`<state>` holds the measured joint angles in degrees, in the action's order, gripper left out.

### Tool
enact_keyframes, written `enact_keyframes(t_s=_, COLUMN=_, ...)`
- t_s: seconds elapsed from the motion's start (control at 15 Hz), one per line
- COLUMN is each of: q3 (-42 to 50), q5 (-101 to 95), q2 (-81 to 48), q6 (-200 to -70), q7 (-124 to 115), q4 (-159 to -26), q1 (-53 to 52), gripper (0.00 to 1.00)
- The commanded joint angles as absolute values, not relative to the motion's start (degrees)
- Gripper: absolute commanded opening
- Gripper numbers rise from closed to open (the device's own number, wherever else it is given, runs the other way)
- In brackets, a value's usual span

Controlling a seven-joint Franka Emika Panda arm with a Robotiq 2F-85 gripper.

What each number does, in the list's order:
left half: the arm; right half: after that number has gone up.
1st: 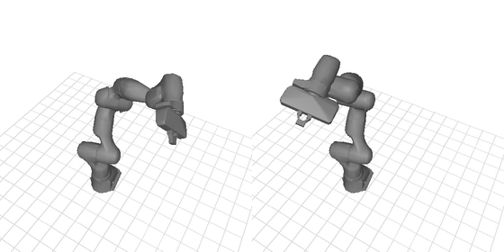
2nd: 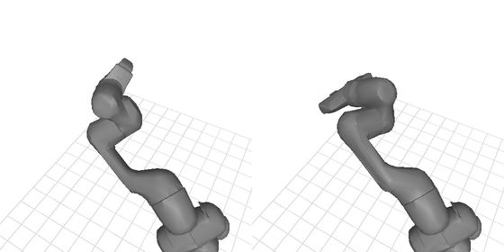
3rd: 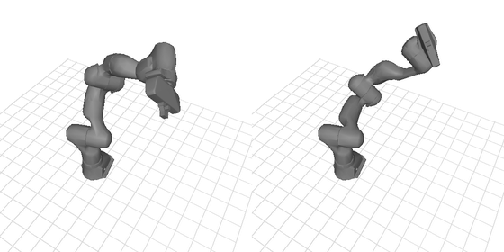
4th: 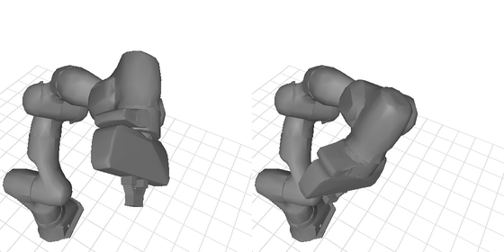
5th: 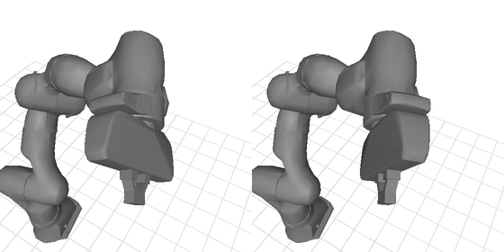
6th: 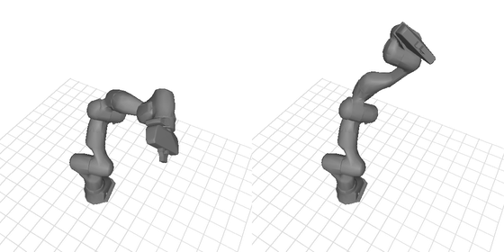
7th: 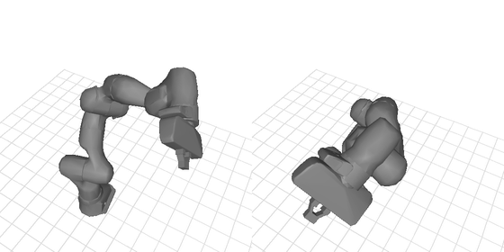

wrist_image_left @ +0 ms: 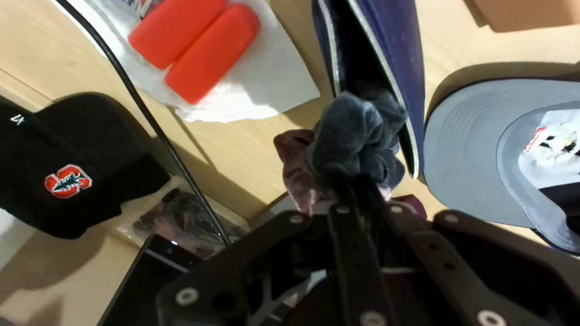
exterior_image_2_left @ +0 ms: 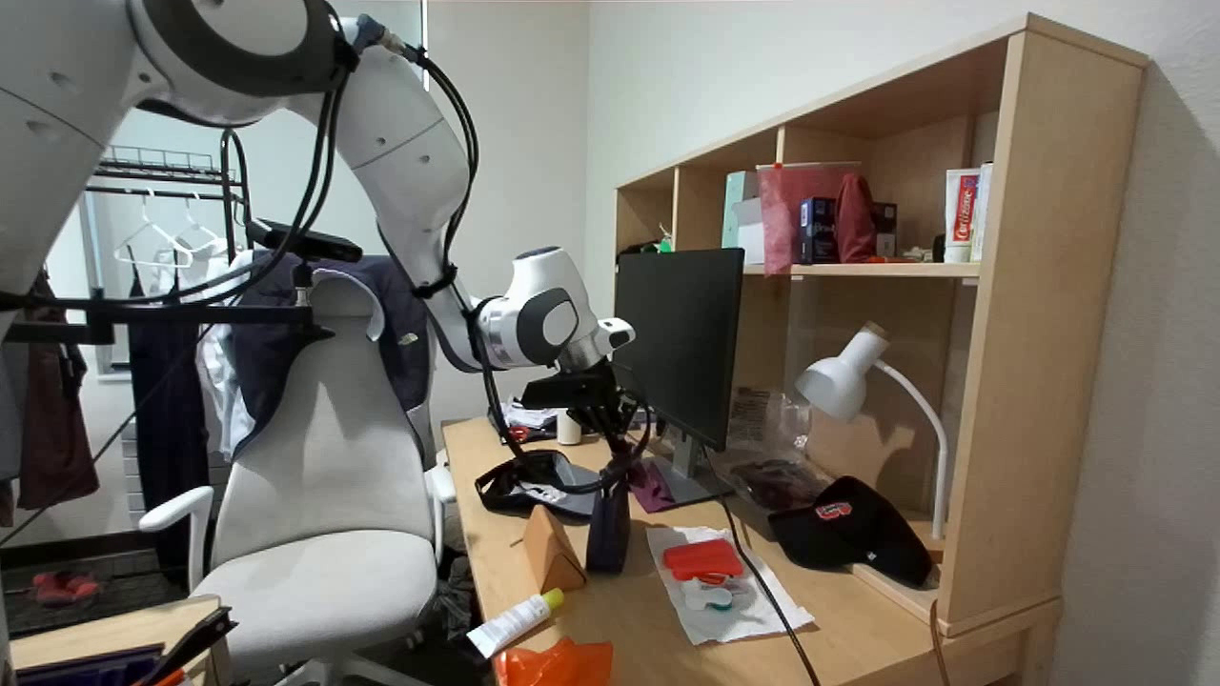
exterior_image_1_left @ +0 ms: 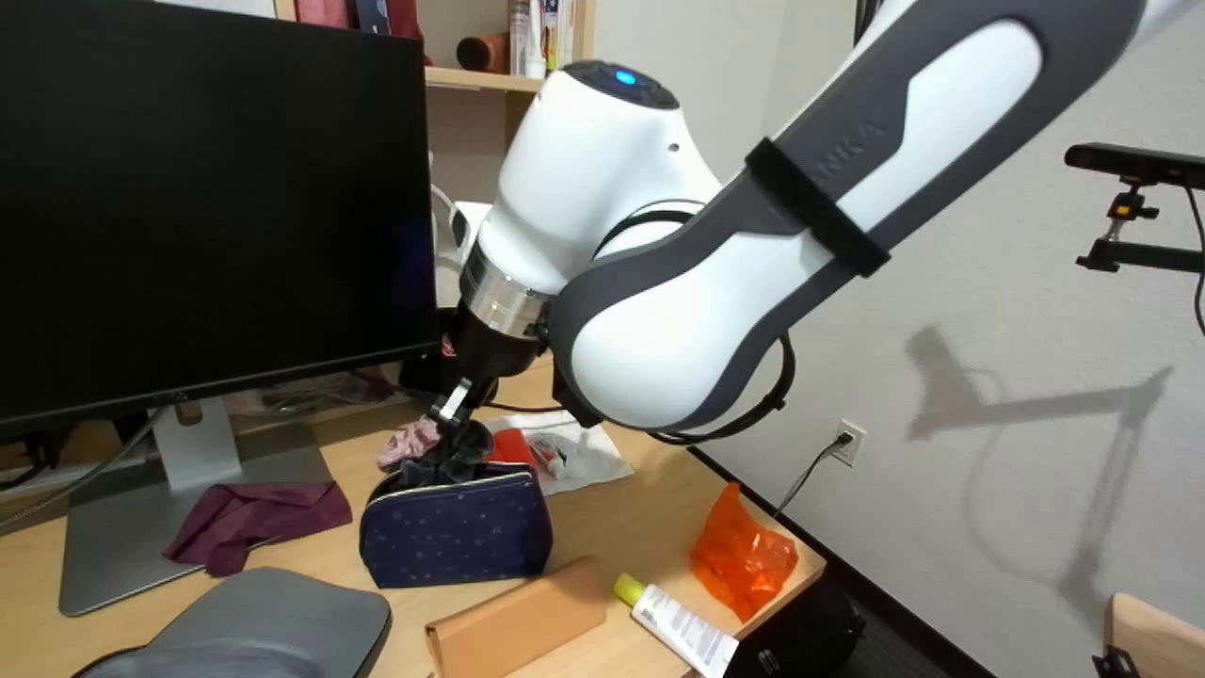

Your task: Place the scrunchies in the blue bag

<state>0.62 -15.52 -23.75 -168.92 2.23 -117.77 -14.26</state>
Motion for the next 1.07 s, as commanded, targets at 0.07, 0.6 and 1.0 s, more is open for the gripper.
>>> enact_keyframes(t_s=0.07, q3=2.96, q5=-17.2, q2=-20.57, q6=-167.4, q7=-0.59, q4=-122.44, q1=-16.33, gripper=0.09)
enact_keyframes(t_s=0.6, q3=-6.28, q5=-10.09, q2=-22.3, q6=-155.7, q7=8.05, q4=-121.25, q1=-9.71, gripper=0.09)
enact_keyframes(t_s=1.0, q3=-8.94, q5=-5.97, q2=-22.69, q6=-148.13, q7=12.52, q4=-116.97, q1=-6.75, gripper=0.09)
